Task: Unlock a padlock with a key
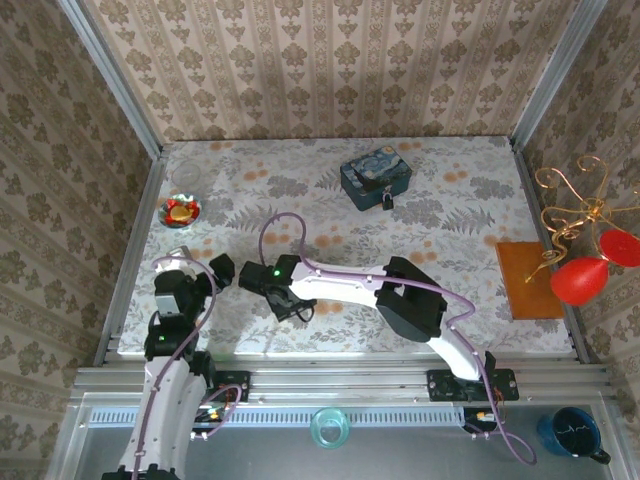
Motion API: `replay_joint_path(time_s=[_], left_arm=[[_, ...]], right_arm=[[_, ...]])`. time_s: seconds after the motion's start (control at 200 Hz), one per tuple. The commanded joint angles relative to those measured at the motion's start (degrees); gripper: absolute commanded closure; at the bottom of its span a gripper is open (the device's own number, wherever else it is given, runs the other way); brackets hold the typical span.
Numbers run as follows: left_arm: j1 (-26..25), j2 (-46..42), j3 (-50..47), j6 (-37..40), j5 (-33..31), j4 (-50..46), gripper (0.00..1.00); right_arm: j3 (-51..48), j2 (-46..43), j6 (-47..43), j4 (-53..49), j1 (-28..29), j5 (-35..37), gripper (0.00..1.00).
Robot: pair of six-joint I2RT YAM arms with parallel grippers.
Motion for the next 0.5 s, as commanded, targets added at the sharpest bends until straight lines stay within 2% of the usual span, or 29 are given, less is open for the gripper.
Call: replay_joint_path(time_s=[0.0, 0.3, 0.495], left_arm=[[-0.51, -1.18, -0.16, 1.15, -2.19, -1.29, 0.00], [-1.56, -2.19, -0.23, 1.22, -2.56, -1.64, 0.00], [-1.84, -2.21, -0.18, 1.24, -3.08, -1.64, 0.00]], right_arm=[[3.21, 3.52, 1.48, -5.72, -0.19, 2.87, 0.50], [6.14, 6.52, 1.56, -7.84, -0.10, 3.88, 0.56], [6.59, 7.74, 1.83, -9.10, -0.10, 5.29, 0.65]])
